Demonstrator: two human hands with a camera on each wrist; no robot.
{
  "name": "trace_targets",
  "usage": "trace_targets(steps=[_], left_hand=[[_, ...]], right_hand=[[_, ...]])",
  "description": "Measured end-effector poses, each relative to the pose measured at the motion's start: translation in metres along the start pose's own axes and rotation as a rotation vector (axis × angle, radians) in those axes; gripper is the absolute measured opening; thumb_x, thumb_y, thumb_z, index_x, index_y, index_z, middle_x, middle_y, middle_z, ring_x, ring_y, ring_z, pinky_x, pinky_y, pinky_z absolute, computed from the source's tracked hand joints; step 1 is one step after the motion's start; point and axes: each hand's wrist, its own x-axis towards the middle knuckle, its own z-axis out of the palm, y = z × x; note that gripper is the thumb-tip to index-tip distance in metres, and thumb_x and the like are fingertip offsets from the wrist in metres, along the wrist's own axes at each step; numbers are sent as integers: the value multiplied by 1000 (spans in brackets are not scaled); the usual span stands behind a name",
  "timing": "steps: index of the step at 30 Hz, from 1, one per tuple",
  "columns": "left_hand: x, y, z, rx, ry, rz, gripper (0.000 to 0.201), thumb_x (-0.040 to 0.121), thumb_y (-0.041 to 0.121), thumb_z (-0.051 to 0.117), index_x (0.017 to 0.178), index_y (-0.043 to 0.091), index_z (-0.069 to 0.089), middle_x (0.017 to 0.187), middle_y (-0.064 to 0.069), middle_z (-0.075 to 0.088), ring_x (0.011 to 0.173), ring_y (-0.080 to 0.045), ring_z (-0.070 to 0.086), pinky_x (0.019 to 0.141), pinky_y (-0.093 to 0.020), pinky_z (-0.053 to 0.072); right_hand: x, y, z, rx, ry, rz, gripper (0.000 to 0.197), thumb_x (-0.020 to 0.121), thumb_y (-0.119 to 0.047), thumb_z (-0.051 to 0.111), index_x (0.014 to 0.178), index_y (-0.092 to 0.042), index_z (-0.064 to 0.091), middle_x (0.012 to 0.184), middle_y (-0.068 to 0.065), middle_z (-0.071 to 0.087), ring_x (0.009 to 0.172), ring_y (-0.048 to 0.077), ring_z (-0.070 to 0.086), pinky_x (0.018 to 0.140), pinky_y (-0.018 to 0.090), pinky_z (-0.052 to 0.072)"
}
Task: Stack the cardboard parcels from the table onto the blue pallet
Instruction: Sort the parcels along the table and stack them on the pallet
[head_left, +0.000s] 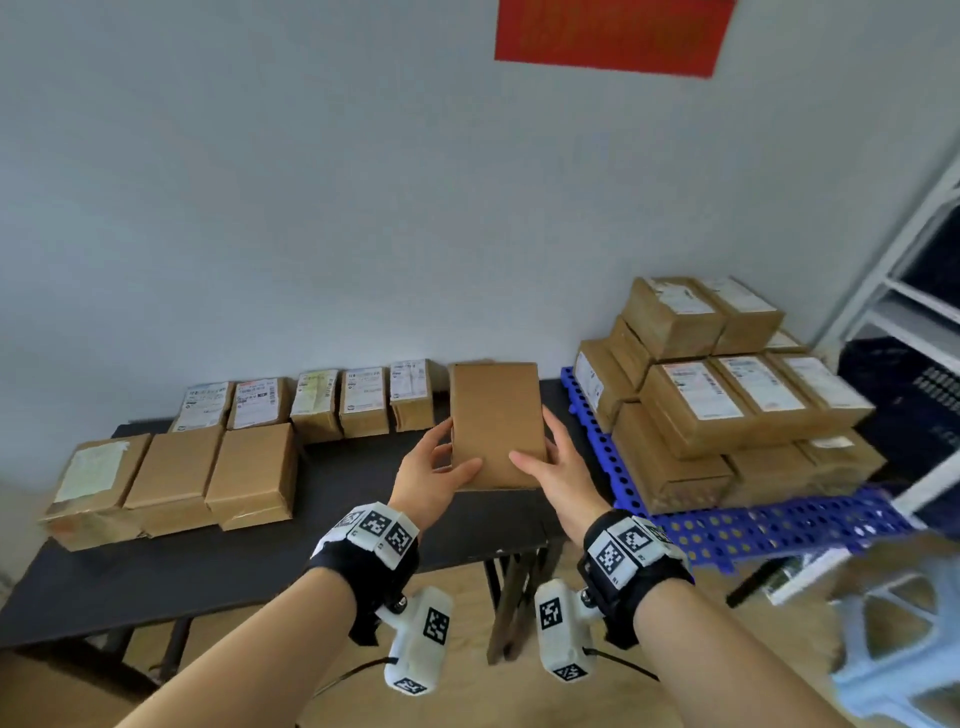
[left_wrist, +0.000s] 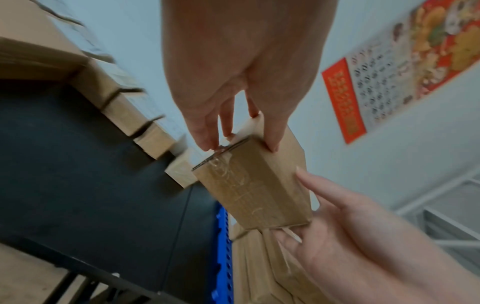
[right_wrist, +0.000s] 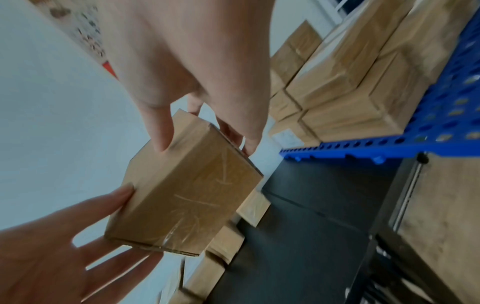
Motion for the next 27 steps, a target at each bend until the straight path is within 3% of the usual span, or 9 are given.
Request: trace_targets(steps=[4,9,12,16,19,24,27], left_hand=[[-4,29,52,31,-80,81,73,81,22,71,143,29,33,124,1,56,97,-10,62,80,-22,48],[-8,61,127,-9,-192,134,74,81,17,71,143,26,31,114,-2,63,96,-9,64,69,-15,51],[-11,75,177,-19,-215,145,76,80,17,72,143,25,31,115,-4,64,100,-15,65,73,-18,53],[-15,95,248,-50,-237,141,73,82,16,70,142,29,31,118,-2,63,102,-14,63,70,-14,54],[-15,108,298,-83,-240,111,74,82,16,70,142,32,30,118,-2,63,101,-15,64,82,-24,54],[-7,121,368,-25,-244,98,74,84,18,69,145,28,28,117,-6,65,92,-11,63,64,-14,51],[2,130,402,-15,-237,78,76,82,20,70,145,29,29,121,-8,63,96,-15,64,72,-19,51]], right_hand=[[-25,-16,-52,9,100,-57,75,88,-17,65,147,-35,22,140,-7,43,125,10,44,104,33,38],[-48,-29,-128,-25,181,-105,77,87,-17,65,148,-35,21,144,-2,41,129,15,42,108,44,39],[-58,-35,-179,-44,204,-108,75,89,-14,63,148,-34,21,140,-2,44,127,17,44,105,39,41],[-66,-41,-250,-50,213,-109,77,89,-13,63,148,-34,19,141,-2,43,125,15,44,102,34,41],[-66,-43,-303,-69,201,-110,76,90,-13,62,148,-33,17,142,-2,40,128,16,41,98,29,39],[-57,-38,-376,-96,203,-88,78,88,-18,64,148,-35,17,145,-2,39,128,16,42,108,39,38],[-48,-40,-413,-101,197,-81,78,89,-18,63,150,-32,16,144,-3,38,126,15,42,103,33,40]])
